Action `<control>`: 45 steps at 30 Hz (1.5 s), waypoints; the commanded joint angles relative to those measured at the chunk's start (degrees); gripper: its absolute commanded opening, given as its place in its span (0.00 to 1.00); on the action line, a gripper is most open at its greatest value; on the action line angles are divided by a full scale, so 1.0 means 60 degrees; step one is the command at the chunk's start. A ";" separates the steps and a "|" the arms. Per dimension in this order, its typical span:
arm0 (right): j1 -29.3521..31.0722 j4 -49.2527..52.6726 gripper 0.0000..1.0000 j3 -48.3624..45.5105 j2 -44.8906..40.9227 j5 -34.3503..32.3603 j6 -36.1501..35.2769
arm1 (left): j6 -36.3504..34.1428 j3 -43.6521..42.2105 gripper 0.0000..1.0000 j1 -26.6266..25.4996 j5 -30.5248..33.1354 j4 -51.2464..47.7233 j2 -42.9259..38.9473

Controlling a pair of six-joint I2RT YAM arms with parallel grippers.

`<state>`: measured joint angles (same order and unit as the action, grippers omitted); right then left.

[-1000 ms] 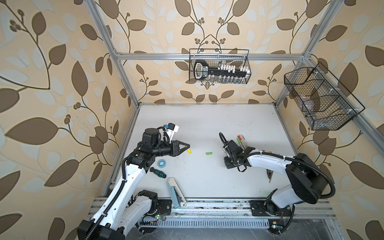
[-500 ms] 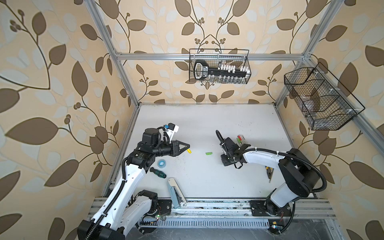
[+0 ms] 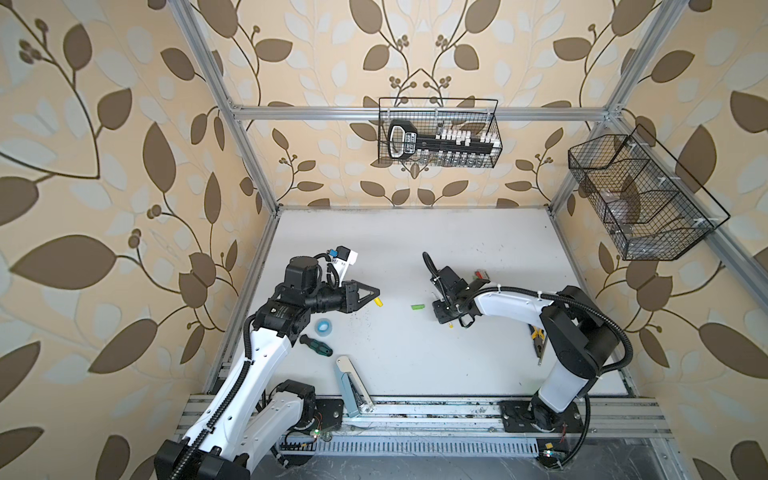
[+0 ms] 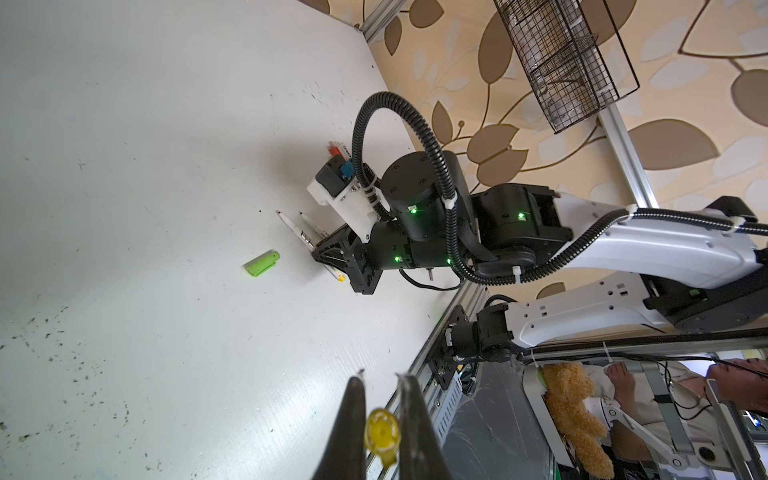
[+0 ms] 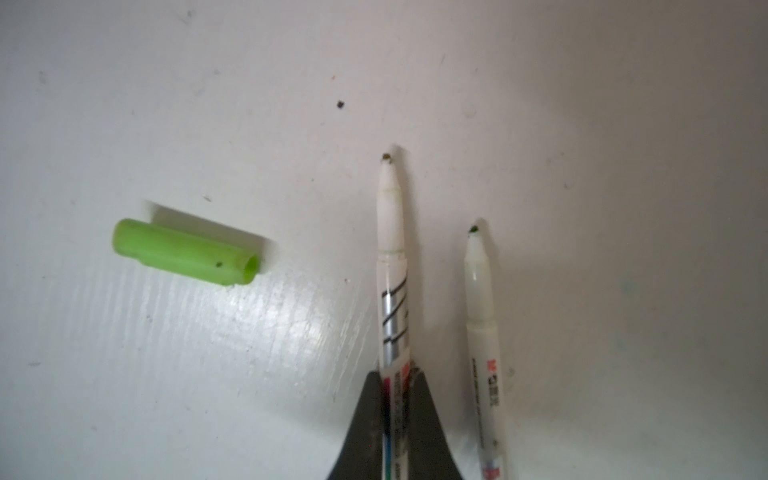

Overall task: Insert the pens into the pen caps
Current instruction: 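Lift the white pen tip-up toward the yellow cap in the left gripper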

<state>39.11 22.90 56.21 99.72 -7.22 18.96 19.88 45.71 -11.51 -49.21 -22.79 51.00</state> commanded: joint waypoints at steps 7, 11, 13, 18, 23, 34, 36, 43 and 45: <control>0.1142 -0.0942 0.05 -0.0578 -0.1787 0.0745 -0.0531 | -0.0065 0.0364 0.00 0.0102 -0.0320 0.0237 -0.0124; 0.1752 -0.2018 0.02 -0.1551 -0.3093 0.1307 -0.0785 | -0.0029 0.0321 0.00 0.0116 -0.0490 0.0367 -0.0136; 0.2226 -0.2551 0.02 -0.2013 -0.3779 0.1482 -0.1034 | 0.0026 0.0306 0.00 0.0114 -0.0619 0.0475 -0.0129; 0.3017 -0.3286 0.03 -0.2750 -0.5228 0.1883 -0.1426 | 0.0287 0.0204 0.00 0.0116 -0.1119 0.0909 -0.0065; 0.3338 -0.3645 0.04 -0.3067 -0.6290 0.2087 -0.1626 | 0.0688 0.0031 0.00 0.0102 -0.1757 0.1551 -0.0009; 0.3460 -0.3721 0.05 -0.2621 -0.6254 0.2390 -0.1911 | 0.0975 -0.0119 0.00 -0.0045 -0.2290 0.2025 0.0128; 0.3498 -0.3751 0.04 -0.2508 -0.6157 0.2414 -0.1943 | 0.0957 -0.0105 0.00 -0.0056 -0.2297 0.2011 0.0168; 0.3534 -0.3816 0.04 -0.2253 -0.5940 0.2490 -0.2028 | 0.0673 -0.0027 0.00 -0.0088 -0.2082 0.1626 0.0215; 0.3535 -0.3816 0.04 -0.2170 -0.5891 0.2471 -0.2033 | 0.0589 -0.0005 0.00 -0.0111 -0.2027 0.1525 0.0229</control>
<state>60.01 1.06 40.86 63.75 6.68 8.25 25.32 45.43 -11.66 -61.04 -13.63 52.42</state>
